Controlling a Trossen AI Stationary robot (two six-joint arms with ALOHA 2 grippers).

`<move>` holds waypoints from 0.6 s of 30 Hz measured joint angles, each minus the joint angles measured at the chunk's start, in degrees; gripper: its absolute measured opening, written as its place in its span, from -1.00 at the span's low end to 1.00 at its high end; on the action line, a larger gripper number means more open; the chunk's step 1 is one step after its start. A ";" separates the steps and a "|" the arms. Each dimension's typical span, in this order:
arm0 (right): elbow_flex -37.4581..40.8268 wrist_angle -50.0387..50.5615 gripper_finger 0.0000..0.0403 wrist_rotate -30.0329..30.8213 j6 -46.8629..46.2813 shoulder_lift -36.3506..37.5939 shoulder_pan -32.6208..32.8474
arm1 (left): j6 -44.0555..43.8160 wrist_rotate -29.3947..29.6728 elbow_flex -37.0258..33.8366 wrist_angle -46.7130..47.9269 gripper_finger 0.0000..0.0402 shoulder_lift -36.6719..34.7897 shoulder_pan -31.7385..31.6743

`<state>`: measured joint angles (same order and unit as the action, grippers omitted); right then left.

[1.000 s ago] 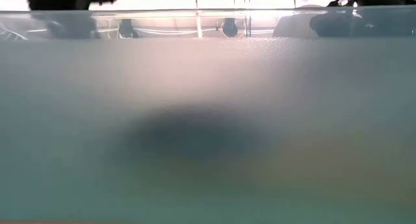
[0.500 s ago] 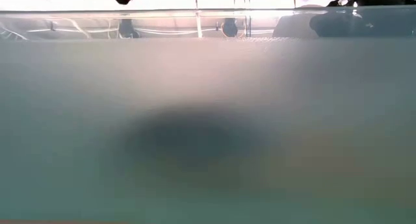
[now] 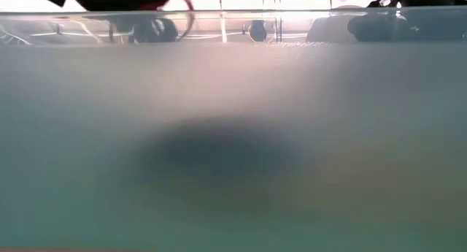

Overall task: Pick and place rubber bands into bin
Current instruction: Put the small red rubberband into the green bin

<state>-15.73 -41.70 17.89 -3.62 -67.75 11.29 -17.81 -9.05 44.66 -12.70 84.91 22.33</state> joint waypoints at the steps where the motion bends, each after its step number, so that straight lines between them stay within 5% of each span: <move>1: 0.00 0.01 -0.34 0.00 0.00 0.00 0.00 | -0.81 0.03 0.00 -0.24 -0.98 1.11 0.00; 18: 0.00 0.35 -0.34 0.00 -0.10 0.00 0.00 | -9.23 0.61 0.00 -1.09 -0.88 13.55 0.00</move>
<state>-15.73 -41.34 17.89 -3.72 -67.75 11.29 -27.03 -8.45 44.66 -13.79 98.46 22.33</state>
